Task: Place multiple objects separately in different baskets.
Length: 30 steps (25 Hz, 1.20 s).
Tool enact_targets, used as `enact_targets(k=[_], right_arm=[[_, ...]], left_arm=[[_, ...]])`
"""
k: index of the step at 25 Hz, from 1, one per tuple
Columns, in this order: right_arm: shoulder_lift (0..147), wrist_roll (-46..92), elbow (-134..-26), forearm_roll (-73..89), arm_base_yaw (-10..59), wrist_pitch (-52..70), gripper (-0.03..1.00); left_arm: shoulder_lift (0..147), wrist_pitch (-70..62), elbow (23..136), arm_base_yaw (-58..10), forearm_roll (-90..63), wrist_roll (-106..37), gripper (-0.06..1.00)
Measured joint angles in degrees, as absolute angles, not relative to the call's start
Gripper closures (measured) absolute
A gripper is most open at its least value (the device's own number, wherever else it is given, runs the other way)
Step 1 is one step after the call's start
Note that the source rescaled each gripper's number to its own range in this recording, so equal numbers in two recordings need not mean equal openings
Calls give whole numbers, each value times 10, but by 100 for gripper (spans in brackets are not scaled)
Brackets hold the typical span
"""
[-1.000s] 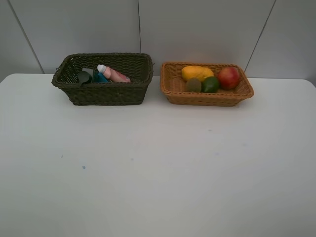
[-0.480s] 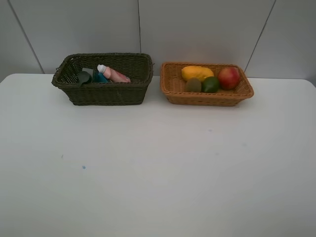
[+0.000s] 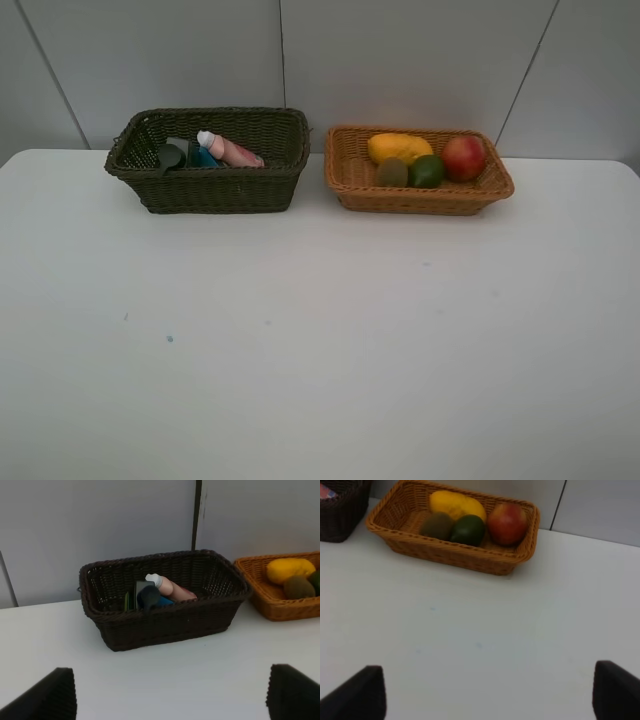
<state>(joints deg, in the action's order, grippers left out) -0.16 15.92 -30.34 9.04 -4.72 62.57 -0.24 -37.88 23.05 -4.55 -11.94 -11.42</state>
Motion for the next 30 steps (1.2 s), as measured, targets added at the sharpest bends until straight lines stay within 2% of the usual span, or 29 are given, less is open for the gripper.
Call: enact_targets(k=[4,10,16,21,30], right_arm=[[-2,159,-303,90,-47,626,-3],[-2,159,-303,90,-47,626,-3],[-2,159,-303,90,-47,626,-3],[-2,159,-303,90,-47,626,-3],[-2,159,-303,90,-47,626,-3]], left_arm=[[-3,-390,236,-45,-119,-114,-6],[-4,-485,285,-45,-106,-114,-6],[-4,-519,291,-45,-100,-114,-6],[-4,-602,298,-45,-73,-107,-6],[-4,-611,287,-45,-60,-105,-6]])
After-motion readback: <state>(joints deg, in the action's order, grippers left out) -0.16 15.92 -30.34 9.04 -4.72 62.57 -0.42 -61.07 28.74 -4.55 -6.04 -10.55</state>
